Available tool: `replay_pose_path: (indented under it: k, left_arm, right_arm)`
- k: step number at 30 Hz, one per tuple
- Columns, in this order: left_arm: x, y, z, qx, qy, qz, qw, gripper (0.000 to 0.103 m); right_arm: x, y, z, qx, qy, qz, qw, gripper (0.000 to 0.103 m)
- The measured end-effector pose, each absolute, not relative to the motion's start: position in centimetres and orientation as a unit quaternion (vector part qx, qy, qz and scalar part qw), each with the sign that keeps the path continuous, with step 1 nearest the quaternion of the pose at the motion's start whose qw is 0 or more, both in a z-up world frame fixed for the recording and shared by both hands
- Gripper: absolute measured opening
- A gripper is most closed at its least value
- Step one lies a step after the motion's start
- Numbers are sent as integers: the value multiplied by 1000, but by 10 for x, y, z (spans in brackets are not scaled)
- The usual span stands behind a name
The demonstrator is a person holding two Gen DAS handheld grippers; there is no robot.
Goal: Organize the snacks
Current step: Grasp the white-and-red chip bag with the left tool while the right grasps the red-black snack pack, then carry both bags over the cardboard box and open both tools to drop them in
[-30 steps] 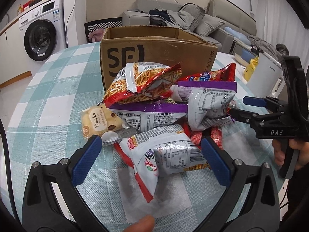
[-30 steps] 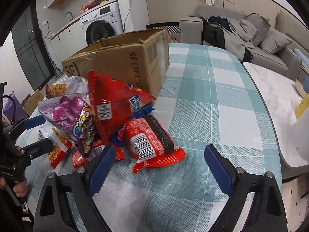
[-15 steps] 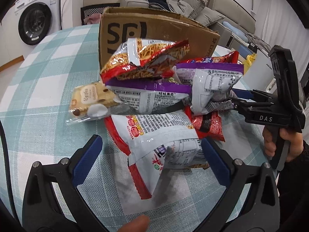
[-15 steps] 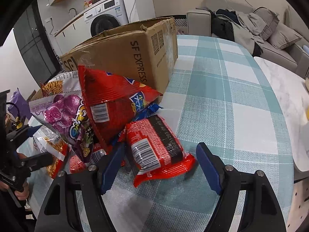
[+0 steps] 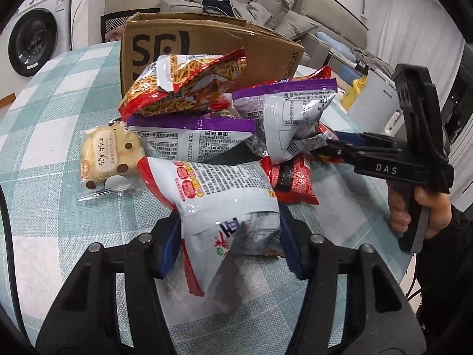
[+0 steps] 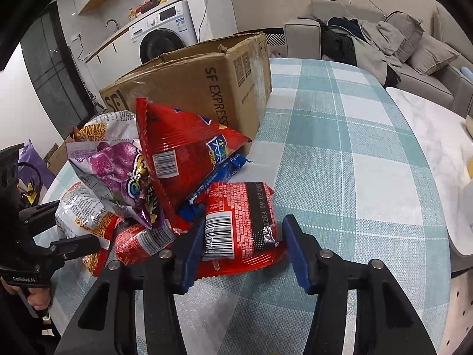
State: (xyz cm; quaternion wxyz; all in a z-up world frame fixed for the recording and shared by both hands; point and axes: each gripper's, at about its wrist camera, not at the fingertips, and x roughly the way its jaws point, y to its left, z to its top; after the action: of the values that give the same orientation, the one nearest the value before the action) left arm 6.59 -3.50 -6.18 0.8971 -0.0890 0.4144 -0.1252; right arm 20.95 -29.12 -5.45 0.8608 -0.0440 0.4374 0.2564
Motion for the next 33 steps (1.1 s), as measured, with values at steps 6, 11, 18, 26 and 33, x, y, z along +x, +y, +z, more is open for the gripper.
replay_pose_path:
  k: [6,11,18,26,33]
  left_arm:
    - [52,-27,-55,-88,397,-122,906,51]
    - [45,-23,-48,-87,386,-123,910,51]
    - [29,-23,-23,-88,359,-114,922,51]
    - [26,-15,14,-84,327,-104,935,51]
    - [40,-8,46,-83,300,-83,947,51]
  right_arm:
    - [198,-299,-51,-34,428,247,868,44]
    - [183,-304,-41,-30,410,244,878,44]
    - [164,-307,-19,-21,386,248,889,44]
    - [149,-308,19,-4,343,259,903,44]
    - [151,-298,47,4,320,275,907,44]
